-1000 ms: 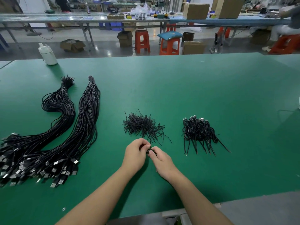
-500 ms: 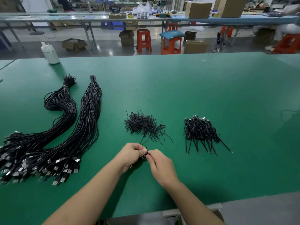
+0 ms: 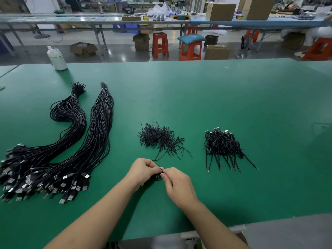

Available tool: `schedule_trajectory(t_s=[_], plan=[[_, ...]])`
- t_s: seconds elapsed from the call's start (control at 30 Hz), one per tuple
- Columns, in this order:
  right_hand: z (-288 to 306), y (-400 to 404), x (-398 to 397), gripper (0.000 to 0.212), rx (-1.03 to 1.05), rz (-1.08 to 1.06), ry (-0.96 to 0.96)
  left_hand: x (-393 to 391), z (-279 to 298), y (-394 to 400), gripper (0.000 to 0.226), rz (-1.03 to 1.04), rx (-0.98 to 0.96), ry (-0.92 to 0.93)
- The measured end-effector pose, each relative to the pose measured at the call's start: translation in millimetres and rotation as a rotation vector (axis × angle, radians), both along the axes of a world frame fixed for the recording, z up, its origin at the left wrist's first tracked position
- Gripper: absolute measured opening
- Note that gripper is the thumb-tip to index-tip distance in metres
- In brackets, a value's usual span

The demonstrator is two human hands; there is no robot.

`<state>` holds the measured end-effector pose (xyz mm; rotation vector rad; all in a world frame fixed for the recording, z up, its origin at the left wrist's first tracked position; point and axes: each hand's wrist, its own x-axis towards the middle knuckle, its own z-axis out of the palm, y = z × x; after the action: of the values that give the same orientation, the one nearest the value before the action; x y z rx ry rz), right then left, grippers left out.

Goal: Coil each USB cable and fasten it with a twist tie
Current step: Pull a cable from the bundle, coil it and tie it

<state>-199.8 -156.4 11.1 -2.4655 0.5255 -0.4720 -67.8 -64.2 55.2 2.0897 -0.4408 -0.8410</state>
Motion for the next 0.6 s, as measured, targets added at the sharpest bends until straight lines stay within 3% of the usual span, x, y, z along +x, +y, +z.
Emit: schedule_trajectory(t_s=[0.17,0.37,0.6], plan=[[0.8,1.3,0.0,0.023,-0.052,0.001,0.009,6.2,8.4,-2.6,0.045,-0.046,0.076,-0.037],[0.6,0.1,0.6,0.026,-0.066,0.031,0.048,18.2,18.4,1.1,0.012,-0.301,0.092,-0.022],[-7.3,-2.6,3.6,0.025,-0.058,0.027,0.043,15.1,16.8,-5.9,0.007,-0.328,0.170,-0.128]])
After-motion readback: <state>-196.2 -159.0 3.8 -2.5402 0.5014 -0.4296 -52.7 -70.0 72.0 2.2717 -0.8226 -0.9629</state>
